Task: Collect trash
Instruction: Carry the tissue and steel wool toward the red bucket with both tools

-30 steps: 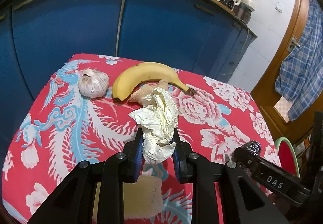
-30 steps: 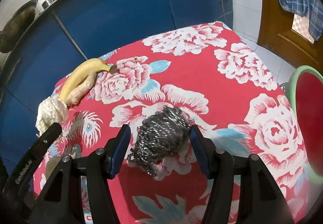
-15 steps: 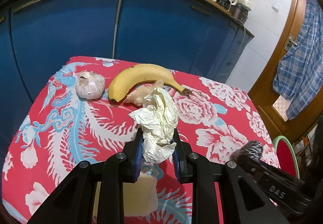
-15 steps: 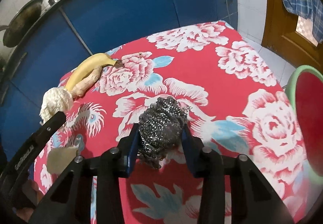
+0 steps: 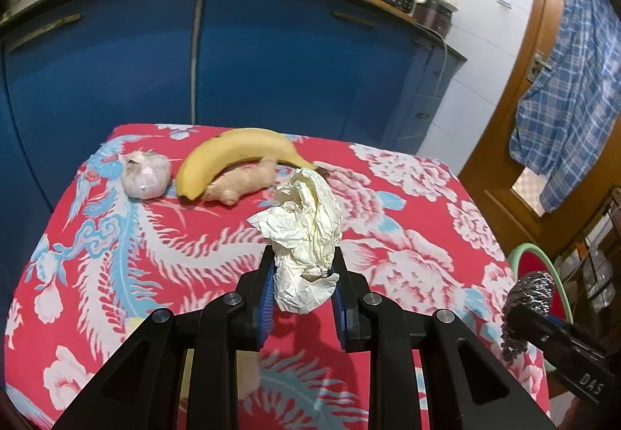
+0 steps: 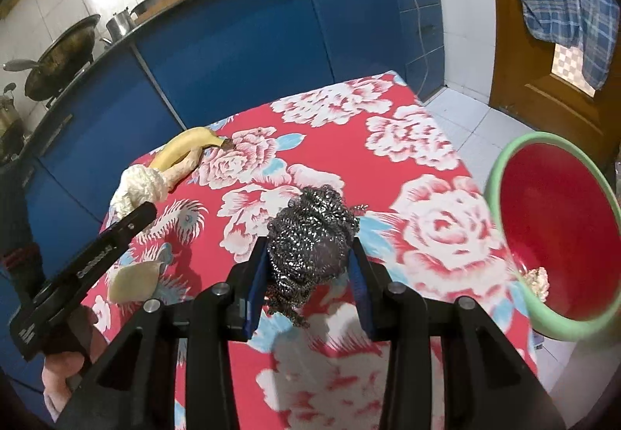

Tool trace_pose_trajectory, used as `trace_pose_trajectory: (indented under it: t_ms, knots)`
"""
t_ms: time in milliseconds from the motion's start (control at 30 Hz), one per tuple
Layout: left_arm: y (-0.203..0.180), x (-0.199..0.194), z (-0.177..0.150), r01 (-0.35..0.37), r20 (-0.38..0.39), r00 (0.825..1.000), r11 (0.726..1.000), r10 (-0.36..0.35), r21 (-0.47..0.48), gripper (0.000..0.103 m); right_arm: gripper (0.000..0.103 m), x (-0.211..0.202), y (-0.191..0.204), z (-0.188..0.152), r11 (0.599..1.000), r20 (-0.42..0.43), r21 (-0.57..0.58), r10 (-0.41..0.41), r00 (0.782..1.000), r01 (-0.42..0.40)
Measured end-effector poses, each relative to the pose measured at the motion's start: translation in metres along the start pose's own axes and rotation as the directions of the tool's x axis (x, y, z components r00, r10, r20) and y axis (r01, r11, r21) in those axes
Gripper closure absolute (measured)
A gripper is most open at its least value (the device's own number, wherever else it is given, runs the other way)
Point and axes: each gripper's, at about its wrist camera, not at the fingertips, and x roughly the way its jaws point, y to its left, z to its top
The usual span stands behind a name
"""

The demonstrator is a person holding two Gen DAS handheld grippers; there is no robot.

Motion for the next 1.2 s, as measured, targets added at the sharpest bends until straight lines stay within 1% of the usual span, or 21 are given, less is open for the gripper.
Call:
trace_pose_trajectory:
  t_ms: [333,500,600,833,967,1200]
  knots:
    - [-0.036,-0.022,-0.003,0.089,-0.012,0.996,0.995,-0.088,0.049,0.078,0.061,-0.039,-0.03,-0.007,0.999,0.047,0.046,-0.013,0.999,0.011]
    - [-0.052,-0.033,-0.004,0.138,-0.023,0.99,0.989,-0.137,0.061,0.078,0.061,-0.052,-0.045,-0.011,0.997,0.06,0.076,-0.017,0.998,0.012]
    - [-0.067,-0.039,-0.008,0.159,-0.031,0.987,0.983,-0.156,0.089,0.078,0.061,-0.061,-0.055,-0.012,0.996,0.076,0.092,-0.024,0.997,0.017]
    - [-0.103,-0.046,-0.015,0.235,-0.069,0.971,0.963,-0.228,0.132,0.078,0.061,-0.081,-0.085,-0.01,0.99,0.109,0.134,-0.05,0.993,0.035]
    - [-0.124,-0.043,-0.018,0.282,-0.109,0.957,0.949,-0.268,0.144,0.078,0.061,-0.089,-0.106,-0.01,0.985,0.124,0.168,-0.06,0.99,0.039]
    - [-0.16,-0.035,-0.023,0.324,-0.153,0.942,0.926,-0.297,0.192,0.078,0.061,-0.096,-0.146,-0.013,0.967,0.131,0.248,-0.086,0.988,0.052]
